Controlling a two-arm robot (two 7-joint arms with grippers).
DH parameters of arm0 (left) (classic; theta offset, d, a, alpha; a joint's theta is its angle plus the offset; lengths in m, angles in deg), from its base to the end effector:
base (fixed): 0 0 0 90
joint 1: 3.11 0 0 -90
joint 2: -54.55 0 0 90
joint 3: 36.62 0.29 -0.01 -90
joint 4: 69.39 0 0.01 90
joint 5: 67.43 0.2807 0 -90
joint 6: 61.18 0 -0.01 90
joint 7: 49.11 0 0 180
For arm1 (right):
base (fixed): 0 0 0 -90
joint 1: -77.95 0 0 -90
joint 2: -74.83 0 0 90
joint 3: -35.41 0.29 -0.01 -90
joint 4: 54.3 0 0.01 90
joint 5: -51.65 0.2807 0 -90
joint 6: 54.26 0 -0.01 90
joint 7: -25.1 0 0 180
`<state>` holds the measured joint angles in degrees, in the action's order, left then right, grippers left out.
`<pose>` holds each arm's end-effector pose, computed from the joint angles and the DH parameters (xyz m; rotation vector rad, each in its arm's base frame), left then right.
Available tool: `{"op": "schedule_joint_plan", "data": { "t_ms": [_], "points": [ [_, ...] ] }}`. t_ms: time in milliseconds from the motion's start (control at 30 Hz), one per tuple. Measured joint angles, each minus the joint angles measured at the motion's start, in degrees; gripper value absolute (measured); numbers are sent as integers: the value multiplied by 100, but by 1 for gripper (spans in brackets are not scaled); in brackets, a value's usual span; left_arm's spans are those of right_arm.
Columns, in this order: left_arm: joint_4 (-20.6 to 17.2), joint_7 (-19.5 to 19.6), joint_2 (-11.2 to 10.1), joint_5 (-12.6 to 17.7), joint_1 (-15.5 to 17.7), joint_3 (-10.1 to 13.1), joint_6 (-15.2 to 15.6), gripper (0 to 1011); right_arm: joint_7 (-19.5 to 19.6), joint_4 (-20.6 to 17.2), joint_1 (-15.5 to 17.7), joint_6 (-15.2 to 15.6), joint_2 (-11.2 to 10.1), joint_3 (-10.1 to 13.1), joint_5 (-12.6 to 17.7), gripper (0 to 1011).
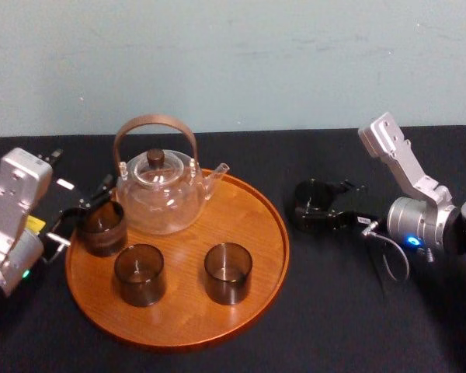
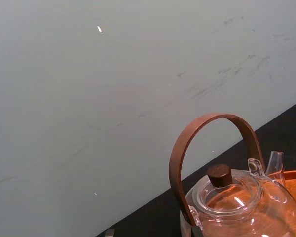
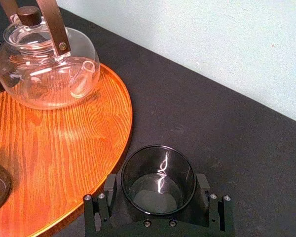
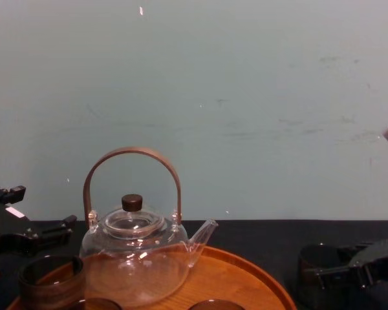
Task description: Pick up the glass from the table and place it on the tray.
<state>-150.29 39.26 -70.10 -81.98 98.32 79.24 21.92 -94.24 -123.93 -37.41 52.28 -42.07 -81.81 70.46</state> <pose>0.3315 0.0901 -0.2969 0.3046 -0.2850 1.2482 0.4015 -0.0683 -0.2714 -0.4602 0.1512 -0.8406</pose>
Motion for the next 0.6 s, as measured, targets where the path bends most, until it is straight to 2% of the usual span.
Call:
{"op": "schedule_joint_plan", "data": {
  "t_ms": [233, 600],
  "points": [
    [0, 0, 0, 0, 0, 0, 0, 1002, 53, 64, -45, 12, 68, 0, -57, 1002],
    [0, 0, 0, 0, 0, 0, 0, 1001, 49, 55, -39, 13, 55, 4, -55, 1003]
  ]
}}
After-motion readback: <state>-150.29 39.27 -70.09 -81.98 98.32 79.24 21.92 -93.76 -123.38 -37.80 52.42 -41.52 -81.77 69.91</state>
